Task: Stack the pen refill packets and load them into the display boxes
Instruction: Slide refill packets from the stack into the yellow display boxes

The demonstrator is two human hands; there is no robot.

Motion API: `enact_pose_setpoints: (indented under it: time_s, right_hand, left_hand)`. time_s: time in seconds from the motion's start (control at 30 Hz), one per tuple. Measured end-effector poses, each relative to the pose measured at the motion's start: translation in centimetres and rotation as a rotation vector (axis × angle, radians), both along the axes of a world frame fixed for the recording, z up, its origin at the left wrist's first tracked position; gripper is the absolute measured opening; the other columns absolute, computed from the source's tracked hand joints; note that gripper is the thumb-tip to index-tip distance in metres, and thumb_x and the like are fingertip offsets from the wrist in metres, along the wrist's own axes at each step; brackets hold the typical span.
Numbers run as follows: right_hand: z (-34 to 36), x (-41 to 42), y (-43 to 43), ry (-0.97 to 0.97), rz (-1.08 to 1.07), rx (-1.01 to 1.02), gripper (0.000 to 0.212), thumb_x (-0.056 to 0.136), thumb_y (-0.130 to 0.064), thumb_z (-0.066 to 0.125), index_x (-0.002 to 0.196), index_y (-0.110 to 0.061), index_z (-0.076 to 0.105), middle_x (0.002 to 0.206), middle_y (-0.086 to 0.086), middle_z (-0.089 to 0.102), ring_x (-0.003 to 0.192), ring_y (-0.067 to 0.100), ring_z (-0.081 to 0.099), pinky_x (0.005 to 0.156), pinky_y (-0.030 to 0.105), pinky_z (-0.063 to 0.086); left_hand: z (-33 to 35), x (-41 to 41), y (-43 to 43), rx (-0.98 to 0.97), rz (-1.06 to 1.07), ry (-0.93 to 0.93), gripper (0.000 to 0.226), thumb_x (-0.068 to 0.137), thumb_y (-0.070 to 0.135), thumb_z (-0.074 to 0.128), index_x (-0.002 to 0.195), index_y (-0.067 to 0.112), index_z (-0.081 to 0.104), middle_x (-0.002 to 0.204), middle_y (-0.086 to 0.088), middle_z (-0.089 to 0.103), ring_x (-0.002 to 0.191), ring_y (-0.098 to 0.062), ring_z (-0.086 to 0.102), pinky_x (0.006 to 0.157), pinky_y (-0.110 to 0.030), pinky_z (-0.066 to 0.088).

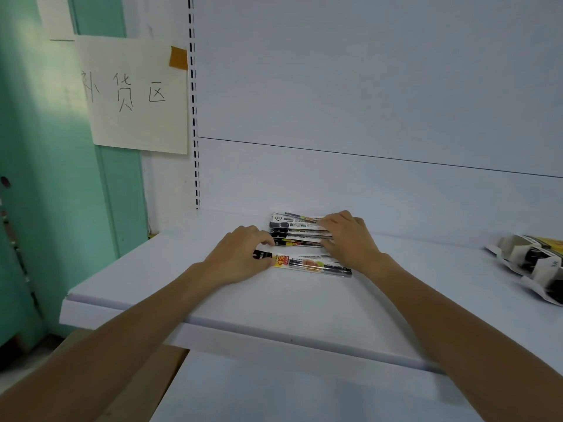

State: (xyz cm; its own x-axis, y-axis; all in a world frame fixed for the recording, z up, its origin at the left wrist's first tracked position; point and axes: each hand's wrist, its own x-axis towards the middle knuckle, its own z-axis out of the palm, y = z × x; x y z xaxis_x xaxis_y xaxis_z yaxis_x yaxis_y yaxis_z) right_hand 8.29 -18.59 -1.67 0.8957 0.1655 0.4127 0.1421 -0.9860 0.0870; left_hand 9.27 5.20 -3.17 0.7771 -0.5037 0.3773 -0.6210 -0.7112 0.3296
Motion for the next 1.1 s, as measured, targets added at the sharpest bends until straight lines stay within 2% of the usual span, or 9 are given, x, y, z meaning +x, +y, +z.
enact_pose_setpoints:
  time_s: [0.13,0.3,0.47,0.57,0.63,0.8,0.9,1.0,1.1]
  right_hand:
    - [0.3,0.1,0.0,0.077,-0.066,0.076,0.044,0.091,-0.029,0.051,0.133,-0.018,0.044,0.128,0.002,0.05,0.119,0.021,0.04,0.095,0.035,0.035]
    - [0.5,-0.2,0.4,0.079,0.003,0.209,0.051,0.087,-0.01,0.055,0.136,-0.017,0.044,0.119,0.006,0.049,0.101,0.024,0.053,0.082,0.031,0.045]
    - [0.6,-0.9,0.4,0.057,-0.023,0.188,0.024,0.086,-0.006,0.05,0.108,-0.01,0.058,0.104,0.008,0.059,0.093,0.024,0.052,0.07,0.03,0.039]
    - [1.0,-1.2,0.4,0.025,-0.073,0.037,0.031,0.091,-0.013,0.045,0.122,-0.012,0.05,0.107,0.008,0.059,0.101,0.026,0.051,0.073,0.033,0.039]
    - [1.3,-1.3,0.4,-0.006,-0.089,0.032,0.04,0.091,-0.009,0.042,0.13,-0.017,0.042,0.102,0.008,0.057,0.092,0.027,0.054,0.069,0.034,0.041]
    - [2.5,-1.8,0.9,-0.086,0.011,0.469,0.041,0.092,0.0,0.036,0.127,-0.009,0.056,0.111,0.017,0.058,0.095,0.028,0.059,0.078,0.027,0.045]
    - [2.6,-2.1,1.8,-0.034,0.018,0.684,0.034,0.088,0.001,0.04,0.114,0.0,0.062,0.104,0.017,0.064,0.08,0.027,0.062,0.079,0.037,0.053]
    - [2.9,-2.9,2.4,-0.029,-0.071,0.293,0.021,0.088,-0.022,0.055,0.1,-0.011,0.068,0.09,0.004,0.065,0.078,0.024,0.058,0.073,0.033,0.046]
    - [2.7,-3.6,3.2,0.031,-0.056,-0.002,0.031,0.087,-0.043,0.056,0.093,-0.018,0.073,0.083,0.001,0.065,0.079,0.019,0.059,0.061,0.026,0.039]
  left_hand:
    - [-0.3,0.0,-0.1,-0.002,-0.005,0.002,0.033,0.087,0.036,0.058,0.118,0.024,0.056,0.117,0.004,0.055,0.11,-0.013,0.045,0.092,-0.027,0.037]
    - [-0.4,0.0,0.0,-0.006,0.018,-0.009,0.034,0.086,0.039,0.06,0.116,0.024,0.057,0.114,0.002,0.057,0.105,-0.015,0.047,0.091,-0.029,0.039]
    - [-0.3,-0.1,0.0,0.004,0.029,-0.015,0.035,0.086,0.039,0.059,0.118,0.024,0.055,0.115,0.004,0.055,0.108,-0.014,0.046,0.089,-0.027,0.036]
    - [-0.3,-0.1,0.0,0.011,0.033,-0.016,0.035,0.087,0.039,0.058,0.118,0.024,0.055,0.116,0.004,0.056,0.108,-0.015,0.046,0.09,-0.027,0.037]
    - [-0.3,-0.2,0.0,0.015,0.036,-0.024,0.035,0.087,0.039,0.058,0.118,0.024,0.055,0.116,0.004,0.056,0.108,-0.015,0.046,0.089,-0.027,0.037]
    - [-0.3,-0.3,0.0,-0.001,0.016,0.011,0.027,0.089,0.035,0.057,0.112,0.022,0.059,0.112,0.003,0.058,0.104,-0.014,0.052,0.089,-0.03,0.042]
    - [-0.3,-0.3,0.1,-0.011,-0.002,0.028,0.024,0.09,0.034,0.055,0.109,0.02,0.06,0.11,0.002,0.06,0.1,-0.014,0.054,0.087,-0.032,0.044]
    - [-0.3,-0.4,-0.2,-0.086,0.022,-0.018,0.034,0.096,0.039,0.041,0.117,0.018,0.056,0.115,-0.001,0.058,0.105,-0.018,0.054,0.09,-0.034,0.042]
    - [0.5,-0.7,-0.1,-0.299,0.029,-0.189,0.061,0.089,0.055,0.025,0.128,0.015,0.048,0.126,-0.004,0.052,0.113,-0.02,0.049,0.098,-0.037,0.038]
